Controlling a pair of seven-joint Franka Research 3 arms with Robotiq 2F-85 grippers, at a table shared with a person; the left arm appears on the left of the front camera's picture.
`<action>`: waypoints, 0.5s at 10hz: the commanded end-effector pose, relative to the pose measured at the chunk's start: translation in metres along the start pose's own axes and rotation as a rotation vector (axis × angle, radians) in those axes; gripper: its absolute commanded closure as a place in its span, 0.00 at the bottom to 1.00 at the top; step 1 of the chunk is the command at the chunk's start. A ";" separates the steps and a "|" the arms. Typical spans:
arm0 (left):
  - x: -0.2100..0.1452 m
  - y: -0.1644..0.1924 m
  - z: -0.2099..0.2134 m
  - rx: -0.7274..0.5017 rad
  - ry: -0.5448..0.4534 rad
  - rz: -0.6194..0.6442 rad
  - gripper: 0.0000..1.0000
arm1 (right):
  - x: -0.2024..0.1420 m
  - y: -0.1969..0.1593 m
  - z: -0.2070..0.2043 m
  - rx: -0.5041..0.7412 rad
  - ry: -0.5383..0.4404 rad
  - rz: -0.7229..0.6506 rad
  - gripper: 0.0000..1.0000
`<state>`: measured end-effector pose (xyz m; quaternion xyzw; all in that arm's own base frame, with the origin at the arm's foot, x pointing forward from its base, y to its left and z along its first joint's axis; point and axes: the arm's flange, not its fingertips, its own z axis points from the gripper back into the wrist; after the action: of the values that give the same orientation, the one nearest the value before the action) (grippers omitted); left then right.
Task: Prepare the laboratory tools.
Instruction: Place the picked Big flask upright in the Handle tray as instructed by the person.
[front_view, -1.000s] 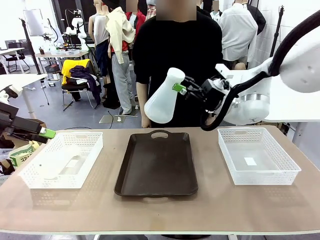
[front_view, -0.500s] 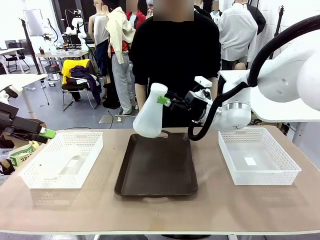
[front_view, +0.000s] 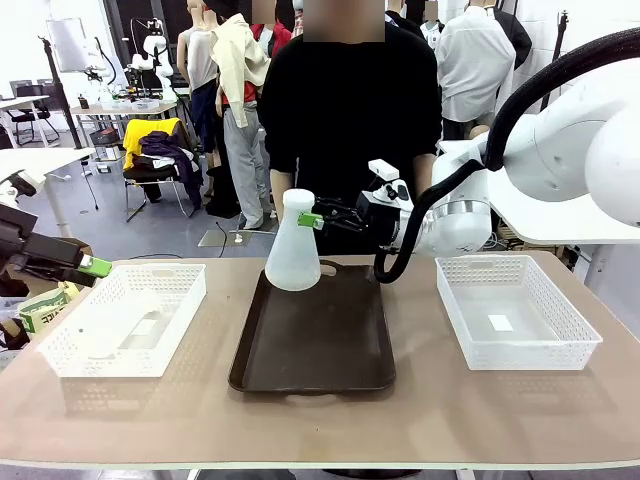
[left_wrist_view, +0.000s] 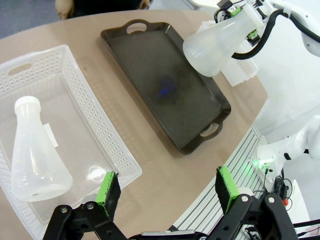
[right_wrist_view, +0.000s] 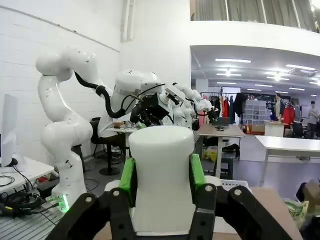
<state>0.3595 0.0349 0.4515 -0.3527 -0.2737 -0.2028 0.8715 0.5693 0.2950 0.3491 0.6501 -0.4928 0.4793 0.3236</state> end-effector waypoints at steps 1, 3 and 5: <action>-0.001 0.003 -0.001 -0.020 -0.022 -0.018 0.00 | 0.000 0.004 0.000 0.008 -0.034 0.002 1.00; -0.001 0.003 -0.001 -0.020 -0.022 -0.018 0.00 | 0.000 0.004 0.000 0.008 -0.034 0.002 1.00; -0.001 0.003 -0.001 -0.020 -0.022 -0.018 0.00 | -0.008 -0.007 0.012 -0.038 -0.036 -0.051 1.00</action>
<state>0.3595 0.0349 0.4515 -0.3527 -0.2737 -0.2028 0.8715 0.5693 0.2920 0.3442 0.6556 -0.4913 0.4721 0.3254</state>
